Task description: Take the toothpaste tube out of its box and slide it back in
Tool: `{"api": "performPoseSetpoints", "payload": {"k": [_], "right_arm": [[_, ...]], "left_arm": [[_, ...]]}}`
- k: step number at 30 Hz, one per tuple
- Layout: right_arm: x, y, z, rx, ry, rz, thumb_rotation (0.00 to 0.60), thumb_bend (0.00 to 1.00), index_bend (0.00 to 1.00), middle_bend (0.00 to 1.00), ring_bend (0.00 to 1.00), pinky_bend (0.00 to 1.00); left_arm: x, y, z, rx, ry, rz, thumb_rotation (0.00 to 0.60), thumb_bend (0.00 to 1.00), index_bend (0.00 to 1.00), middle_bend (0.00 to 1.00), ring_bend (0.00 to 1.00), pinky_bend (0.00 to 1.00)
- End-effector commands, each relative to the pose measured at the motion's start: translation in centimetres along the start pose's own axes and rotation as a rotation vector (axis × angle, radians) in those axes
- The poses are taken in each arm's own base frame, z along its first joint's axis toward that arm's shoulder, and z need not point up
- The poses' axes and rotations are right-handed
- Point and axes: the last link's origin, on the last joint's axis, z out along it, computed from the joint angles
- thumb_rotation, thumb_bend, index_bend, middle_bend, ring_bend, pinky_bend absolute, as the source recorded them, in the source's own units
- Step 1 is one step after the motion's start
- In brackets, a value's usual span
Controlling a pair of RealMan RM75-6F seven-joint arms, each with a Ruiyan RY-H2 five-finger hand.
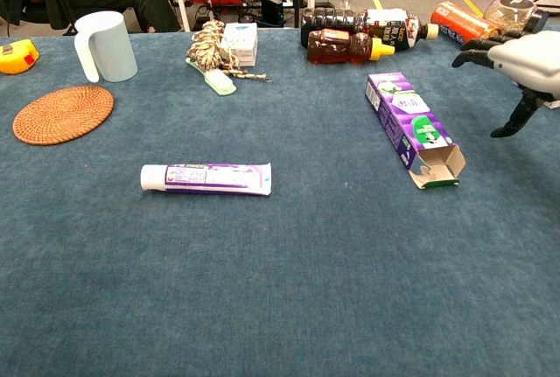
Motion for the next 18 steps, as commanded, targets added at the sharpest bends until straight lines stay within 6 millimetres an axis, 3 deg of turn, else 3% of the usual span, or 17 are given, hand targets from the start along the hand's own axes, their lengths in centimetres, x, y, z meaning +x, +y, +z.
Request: {"api": "performPoseSetpoints", "payload": {"k": [1, 7, 13, 18], "right_arm": [[-0.8, -3.1, -0.1, 0.049, -0.023, 0.048, 0.600, 0.00, 0.12, 0.03, 0.03, 0.01], [-1.0, -6.7, 0.1, 0.070, -0.040, 0.132, 0.600, 0.00, 0.12, 0.03, 0.03, 0.01], [-0.5, -11.9, 0.5, 0.113, -0.016, 0.205, 0.600, 0.00, 0.12, 0.03, 0.03, 0.01], [0.1, -14.9, 0.6, 0.131, -0.008, 0.247, 0.600, 0.00, 0.12, 0.03, 0.03, 0.01]], "left_arm": [[0.0, 0.0, -0.1, -0.003, -0.007, -0.002, 0.600, 0.03, 0.00, 0.00, 0.00, 0.08], [0.2, -0.1, -0.1, -0.008, -0.011, -0.011, 0.600, 0.03, 0.00, 0.00, 0.00, 0.08], [-0.2, 0.1, -0.1, -0.028, -0.042, -0.007, 0.600, 0.03, 0.00, 0.00, 0.00, 0.08], [-0.2, 0.1, -0.2, -0.035, -0.046, -0.007, 0.600, 0.03, 0.00, 0.00, 0.00, 0.08]]}}
